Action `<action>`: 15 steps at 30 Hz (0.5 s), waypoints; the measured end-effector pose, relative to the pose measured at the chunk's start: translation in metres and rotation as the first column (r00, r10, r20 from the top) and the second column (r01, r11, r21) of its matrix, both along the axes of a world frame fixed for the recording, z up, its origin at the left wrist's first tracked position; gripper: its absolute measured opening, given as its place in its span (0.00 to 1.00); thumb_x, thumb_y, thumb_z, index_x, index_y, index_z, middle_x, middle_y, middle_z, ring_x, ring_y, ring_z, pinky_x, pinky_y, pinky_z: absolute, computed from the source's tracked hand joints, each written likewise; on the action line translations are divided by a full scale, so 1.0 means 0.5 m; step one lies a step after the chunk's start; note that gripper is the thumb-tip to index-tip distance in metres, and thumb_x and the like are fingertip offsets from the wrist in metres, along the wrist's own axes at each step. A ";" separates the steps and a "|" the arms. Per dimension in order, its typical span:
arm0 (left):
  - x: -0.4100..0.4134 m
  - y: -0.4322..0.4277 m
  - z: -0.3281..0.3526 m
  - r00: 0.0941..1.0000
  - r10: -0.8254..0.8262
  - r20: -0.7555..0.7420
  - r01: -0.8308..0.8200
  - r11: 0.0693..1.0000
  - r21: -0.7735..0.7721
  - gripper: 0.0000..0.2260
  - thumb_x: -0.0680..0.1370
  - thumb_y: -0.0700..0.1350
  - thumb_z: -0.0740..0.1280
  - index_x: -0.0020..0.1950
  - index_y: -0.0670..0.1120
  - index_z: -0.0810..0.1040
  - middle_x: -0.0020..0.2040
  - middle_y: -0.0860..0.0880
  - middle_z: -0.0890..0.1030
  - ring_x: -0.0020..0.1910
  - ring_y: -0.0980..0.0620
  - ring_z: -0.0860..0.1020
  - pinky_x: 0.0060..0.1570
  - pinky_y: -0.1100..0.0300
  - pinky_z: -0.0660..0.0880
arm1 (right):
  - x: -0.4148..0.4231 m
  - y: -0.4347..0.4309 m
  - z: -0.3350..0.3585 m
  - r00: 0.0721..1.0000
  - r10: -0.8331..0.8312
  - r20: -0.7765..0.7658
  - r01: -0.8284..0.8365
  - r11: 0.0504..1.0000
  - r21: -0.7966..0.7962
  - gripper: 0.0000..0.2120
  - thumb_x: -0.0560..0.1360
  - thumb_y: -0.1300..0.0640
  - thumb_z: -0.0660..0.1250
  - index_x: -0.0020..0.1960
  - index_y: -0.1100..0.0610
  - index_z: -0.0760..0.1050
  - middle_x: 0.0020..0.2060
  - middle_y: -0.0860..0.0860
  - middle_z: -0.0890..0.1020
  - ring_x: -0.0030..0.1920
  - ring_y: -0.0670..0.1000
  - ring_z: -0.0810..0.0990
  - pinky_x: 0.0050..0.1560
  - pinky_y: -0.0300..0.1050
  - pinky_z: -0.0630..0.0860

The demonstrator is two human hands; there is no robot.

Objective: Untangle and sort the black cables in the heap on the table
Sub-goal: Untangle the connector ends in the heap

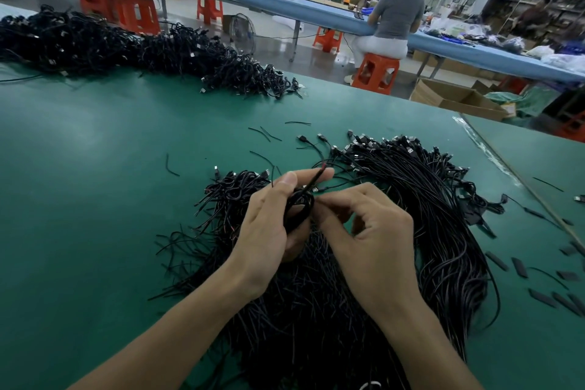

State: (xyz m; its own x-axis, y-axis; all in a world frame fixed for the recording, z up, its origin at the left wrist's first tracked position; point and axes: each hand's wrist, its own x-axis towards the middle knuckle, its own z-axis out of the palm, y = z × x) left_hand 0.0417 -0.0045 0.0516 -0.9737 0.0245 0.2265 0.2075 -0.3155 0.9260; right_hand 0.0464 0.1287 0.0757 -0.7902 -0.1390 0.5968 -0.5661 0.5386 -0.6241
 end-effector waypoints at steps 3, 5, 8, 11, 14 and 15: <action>0.000 0.002 0.004 0.999 0.037 0.010 -0.037 0.999 0.009 0.21 0.80 0.56 0.52 0.58 0.54 0.83 0.21 0.54 0.63 0.19 0.56 0.57 0.24 0.66 0.57 | 0.002 0.001 0.000 0.998 -0.006 -0.066 0.014 0.994 0.111 0.04 0.75 0.61 0.73 0.48 0.55 0.83 0.42 0.45 0.79 0.44 0.43 0.78 0.44 0.31 0.72; -0.003 0.003 0.006 0.997 0.078 0.029 -0.078 0.997 0.005 0.21 0.81 0.56 0.52 0.55 0.52 0.84 0.21 0.53 0.63 0.19 0.56 0.57 0.23 0.67 0.57 | 0.005 0.001 -0.004 0.986 0.029 -0.166 0.012 0.970 0.244 0.05 0.78 0.59 0.68 0.50 0.58 0.82 0.45 0.48 0.78 0.46 0.47 0.78 0.47 0.42 0.77; -0.007 0.005 0.004 0.993 0.096 0.070 -0.098 0.995 0.020 0.23 0.85 0.54 0.52 0.48 0.47 0.86 0.21 0.52 0.65 0.19 0.55 0.58 0.22 0.67 0.57 | 0.008 0.004 -0.012 0.939 0.066 -0.336 0.079 0.913 0.399 0.05 0.79 0.60 0.66 0.49 0.60 0.81 0.44 0.52 0.78 0.46 0.53 0.78 0.44 0.51 0.77; -0.008 0.009 0.001 0.988 0.057 0.143 -0.059 0.998 0.014 0.27 0.85 0.53 0.52 0.32 0.44 0.79 0.21 0.51 0.65 0.19 0.55 0.58 0.22 0.67 0.57 | 0.007 0.007 -0.016 0.875 0.127 -0.467 0.147 0.850 0.506 0.03 0.78 0.64 0.69 0.46 0.60 0.81 0.43 0.53 0.79 0.45 0.53 0.79 0.41 0.50 0.76; -0.009 0.002 -0.003 0.952 -0.065 0.298 0.088 0.994 -0.063 0.25 0.84 0.56 0.56 0.29 0.47 0.67 0.23 0.50 0.60 0.20 0.54 0.55 0.24 0.67 0.54 | 0.004 0.011 -0.002 0.822 0.249 -0.513 0.138 0.785 0.604 0.08 0.79 0.65 0.65 0.45 0.58 0.82 0.43 0.52 0.80 0.45 0.52 0.77 0.43 0.47 0.73; -0.009 -0.004 -0.003 0.922 -0.121 0.369 0.166 0.981 -0.095 0.24 0.84 0.56 0.56 0.31 0.47 0.68 0.25 0.50 0.59 0.22 0.54 0.55 0.25 0.67 0.53 | 0.002 0.013 0.006 0.817 0.292 -0.497 0.116 0.761 0.638 0.08 0.79 0.65 0.65 0.45 0.57 0.81 0.45 0.52 0.81 0.47 0.53 0.77 0.46 0.47 0.72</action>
